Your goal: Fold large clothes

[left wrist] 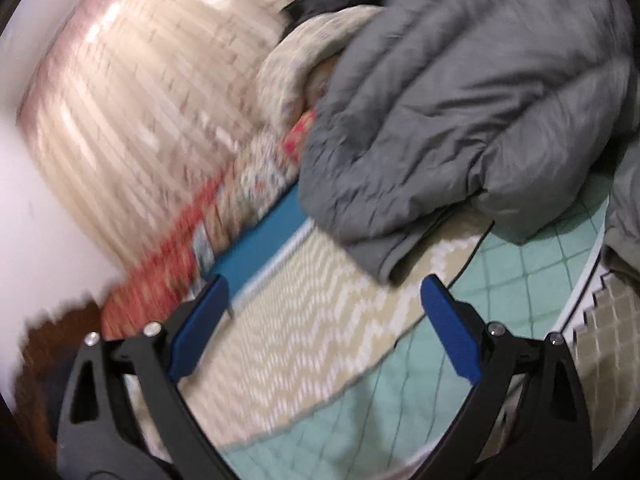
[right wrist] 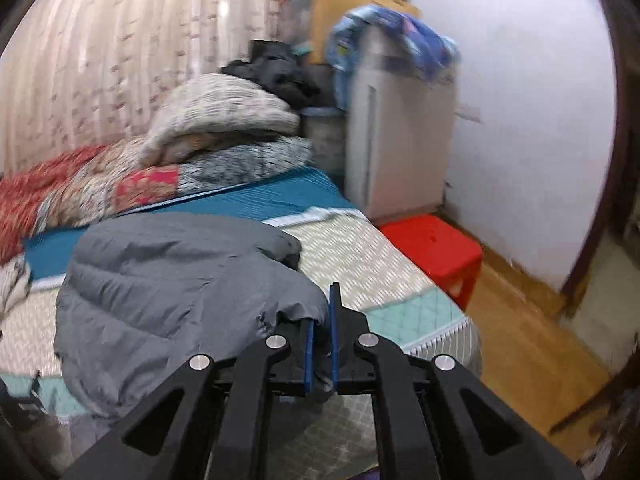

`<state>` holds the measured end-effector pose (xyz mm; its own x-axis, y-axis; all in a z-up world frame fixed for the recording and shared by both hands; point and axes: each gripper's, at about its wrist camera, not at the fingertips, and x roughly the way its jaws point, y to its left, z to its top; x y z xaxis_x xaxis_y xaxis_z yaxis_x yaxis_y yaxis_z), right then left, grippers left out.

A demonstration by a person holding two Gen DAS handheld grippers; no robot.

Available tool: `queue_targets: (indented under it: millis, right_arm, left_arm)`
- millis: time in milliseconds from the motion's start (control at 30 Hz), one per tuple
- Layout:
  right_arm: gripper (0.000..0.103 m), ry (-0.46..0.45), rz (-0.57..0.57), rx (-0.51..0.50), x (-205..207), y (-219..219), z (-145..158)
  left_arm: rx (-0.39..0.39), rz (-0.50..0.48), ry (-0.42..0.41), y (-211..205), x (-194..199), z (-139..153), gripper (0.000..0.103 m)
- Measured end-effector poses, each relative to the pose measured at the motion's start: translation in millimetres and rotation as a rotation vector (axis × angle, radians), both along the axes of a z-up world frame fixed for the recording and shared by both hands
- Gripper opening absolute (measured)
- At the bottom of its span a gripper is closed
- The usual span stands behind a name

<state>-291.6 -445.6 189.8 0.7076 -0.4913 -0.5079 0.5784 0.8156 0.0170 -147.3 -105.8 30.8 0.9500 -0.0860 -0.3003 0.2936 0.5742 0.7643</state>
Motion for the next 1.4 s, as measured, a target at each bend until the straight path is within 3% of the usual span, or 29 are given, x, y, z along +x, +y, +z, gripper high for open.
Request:
queue_targets:
  millis: [167, 300, 433, 500, 533, 567, 600, 633, 767, 833, 933, 1000, 1100, 1200, 1267, 1400]
  right_arm:
    - [0.108, 0.016, -0.011, 0.039, 1.7, -19.9, -19.1]
    - [0.105, 0.027, 0.032, 0.159, 1.4, -23.6, -43.3]
    - [0.103, 0.009, 0.093, 0.204, -7.8, -24.9, -59.5]
    - [0.099, 0.035, 0.126, 0.207, -10.4, -22.6, -66.4]
    - [0.096, 0.053, 0.143, 0.2, -12.9, -19.3, -70.3]
    - [0.091, 0.072, 0.159, 0.186, -14.2, -17.6, -73.2]
    - [0.088, 0.097, 0.18, 0.167, -13.8, -17.3, -76.3]
    - [0.083, 0.113, 0.191, 0.155, -15.2, -13.6, -78.8]
    - [0.078, 0.179, 0.188, 0.059, -20.6, -0.2, -86.3]
    - [0.077, 0.209, 0.154, -0.04, -20.3, 5.2, -85.2]
    - [0.075, 0.182, 0.094, -0.084, -19.0, -0.3, -75.9]
    - [0.068, 0.149, 0.106, -0.053, -15.0, -3.1, -71.5]
    - [0.065, 0.211, 0.18, -0.032, 4.4, 7.6, -73.3]
    - [0.065, 0.205, 0.201, -0.129, 11.3, 31.8, -68.7]
    - [0.102, 0.132, 0.213, -0.118, 11.1, 39.0, -45.5]
    - [0.109, -0.08, 0.234, -0.185, -2.3, 54.9, 34.2]
  left_arm:
    - [0.238, -0.158, -0.11, -39.1, 5.0, -29.8, 0.093]
    - [0.278, -0.207, -0.103, -51.6, 18.5, -31.1, 0.093]
    - [0.332, -0.24, -0.096, -62.5, 45.1, -30.3, 0.093]
    - [0.367, -0.245, -0.1, -71.2, 56.4, -34.6, 0.079]
    - [0.379, -0.242, -0.094, -77.1, 58.9, -37.1, 0.063]
    - [0.386, -0.239, -0.086, -83.0, 62.5, -37.6, 0.04]
    - [0.379, -0.237, -0.066, -88.7, 63.2, -36.4, 0.028]
    - [0.349, -0.231, -0.039, -94.5, 62.9, -30.8, 0.017]
    - [0.13, -0.193, -0.033, -92.0, 50.4, 10.7, 0.011]
    - [0.028, -0.171, -0.039, -82.2, 42.8, 36.5, 0.01]
    - [-0.101, -0.129, -0.064, -59.2, 30.5, 78.4, 0.009]
    - [-0.172, -0.109, -0.061, -46.4, 28.7, 108.4, 0.009]
    - [-0.223, -0.086, -0.077, -24.5, 18.4, 136.2, 0.009]
    - [-0.265, -0.074, -0.095, -6.0, 7.9, 161.4, 0.009]
    - [-0.302, -0.068, -0.106, 4.3, -5.6, 176.0, 0.009]
    - [-0.442, -0.041, -0.162, 40.8, -27.5, 239.2, 0.009]
